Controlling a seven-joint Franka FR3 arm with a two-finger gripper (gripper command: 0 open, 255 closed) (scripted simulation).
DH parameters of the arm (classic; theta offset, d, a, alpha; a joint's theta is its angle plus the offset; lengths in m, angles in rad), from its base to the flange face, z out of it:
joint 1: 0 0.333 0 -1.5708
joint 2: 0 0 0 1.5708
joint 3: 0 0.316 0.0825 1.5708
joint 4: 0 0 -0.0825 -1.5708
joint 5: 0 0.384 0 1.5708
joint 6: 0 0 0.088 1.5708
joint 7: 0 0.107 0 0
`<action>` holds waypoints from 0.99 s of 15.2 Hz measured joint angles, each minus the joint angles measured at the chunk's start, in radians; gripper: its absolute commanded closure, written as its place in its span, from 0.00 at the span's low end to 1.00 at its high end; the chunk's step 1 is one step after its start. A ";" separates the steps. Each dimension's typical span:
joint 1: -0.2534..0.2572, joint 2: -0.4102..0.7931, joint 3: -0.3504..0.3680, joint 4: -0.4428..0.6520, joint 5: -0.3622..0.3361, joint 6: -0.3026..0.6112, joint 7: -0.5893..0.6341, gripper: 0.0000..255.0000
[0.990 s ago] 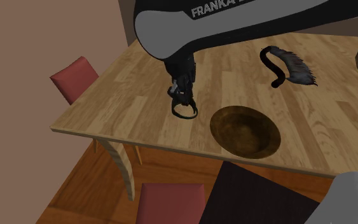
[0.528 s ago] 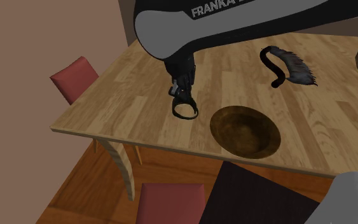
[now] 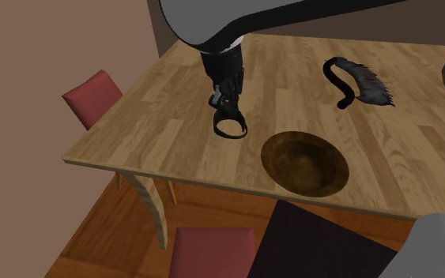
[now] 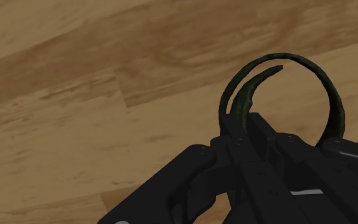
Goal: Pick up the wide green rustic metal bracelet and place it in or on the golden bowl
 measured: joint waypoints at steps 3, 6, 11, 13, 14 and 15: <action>0.001 -0.002 0.002 0.036 0.002 -0.037 -0.007 1.00; 0.002 -0.007 0.005 0.073 0.004 -0.079 -0.014 1.00; 0.003 0.000 0.008 0.145 0.008 -0.143 -0.028 1.00; 0.004 0.000 0.011 0.169 0.009 -0.167 -0.030 1.00; 0.004 0.004 0.011 0.190 0.010 -0.183 -0.034 1.00; 0.005 0.005 0.012 0.202 0.011 -0.194 -0.035 1.00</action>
